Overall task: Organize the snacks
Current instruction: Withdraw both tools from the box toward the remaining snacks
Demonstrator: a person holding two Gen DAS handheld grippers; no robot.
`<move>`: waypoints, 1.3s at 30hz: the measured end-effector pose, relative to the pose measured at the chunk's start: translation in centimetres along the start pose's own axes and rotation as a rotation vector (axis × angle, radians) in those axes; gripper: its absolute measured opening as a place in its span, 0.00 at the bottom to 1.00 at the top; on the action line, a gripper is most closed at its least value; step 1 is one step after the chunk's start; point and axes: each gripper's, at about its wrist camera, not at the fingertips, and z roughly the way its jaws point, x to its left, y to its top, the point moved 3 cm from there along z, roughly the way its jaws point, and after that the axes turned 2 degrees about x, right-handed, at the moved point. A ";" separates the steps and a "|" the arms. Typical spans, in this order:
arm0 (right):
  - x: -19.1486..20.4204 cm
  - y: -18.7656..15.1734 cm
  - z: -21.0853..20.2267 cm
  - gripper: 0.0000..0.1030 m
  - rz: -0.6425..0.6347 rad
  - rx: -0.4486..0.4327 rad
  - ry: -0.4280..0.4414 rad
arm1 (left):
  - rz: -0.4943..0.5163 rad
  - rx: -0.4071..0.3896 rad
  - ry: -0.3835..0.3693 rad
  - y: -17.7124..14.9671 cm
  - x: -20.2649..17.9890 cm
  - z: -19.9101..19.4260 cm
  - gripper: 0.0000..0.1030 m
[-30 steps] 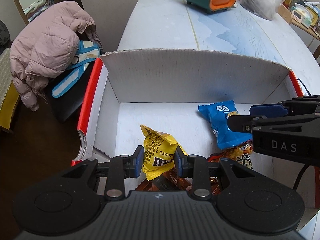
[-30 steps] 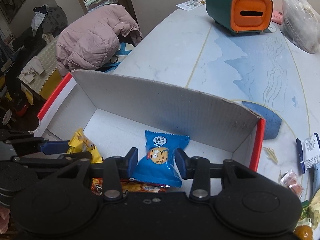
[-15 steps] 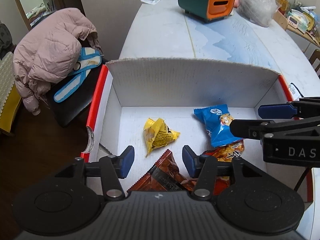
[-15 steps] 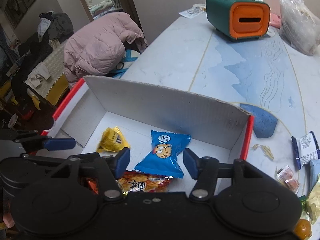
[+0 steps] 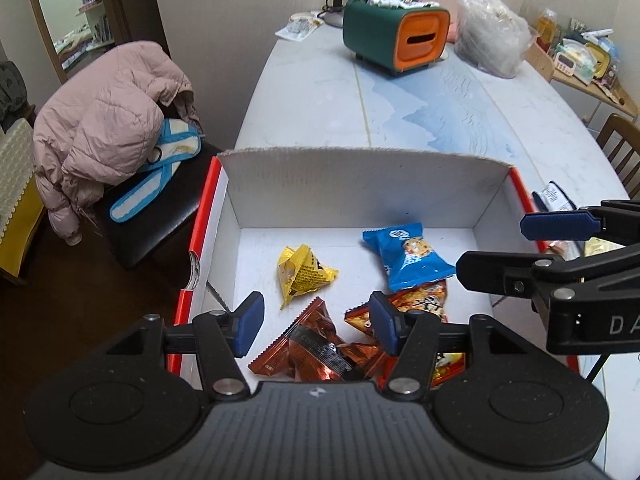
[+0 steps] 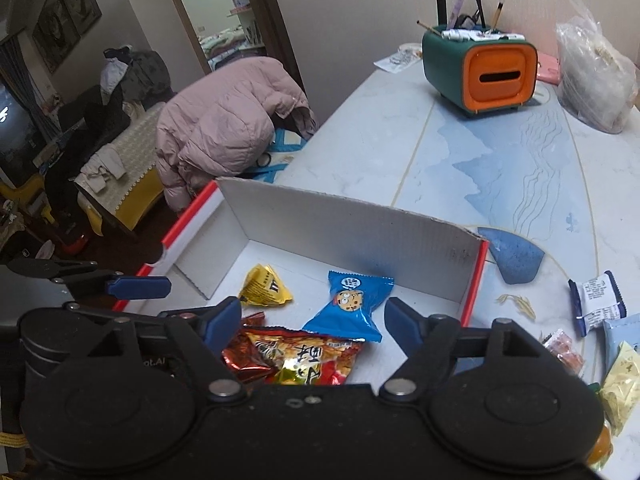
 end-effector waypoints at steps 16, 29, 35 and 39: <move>0.2 -2.8 -7.2 0.95 -0.019 -0.109 0.046 | 0.033 -0.111 -0.072 -1.9 -3.1 -5.8 0.64; -4.0 -6.2 -12.7 0.98 -0.009 -0.175 -0.002 | 0.050 -0.143 -0.194 -3.3 -7.9 -7.7 0.80; -8.2 -8.6 -14.4 0.98 0.019 -0.166 -0.056 | 0.047 -0.126 -0.241 -3.9 -10.9 -6.9 0.85; -11.2 -10.4 -15.1 0.98 0.042 -0.141 -0.089 | 0.053 -0.129 -0.223 -4.6 -13.2 -6.3 0.85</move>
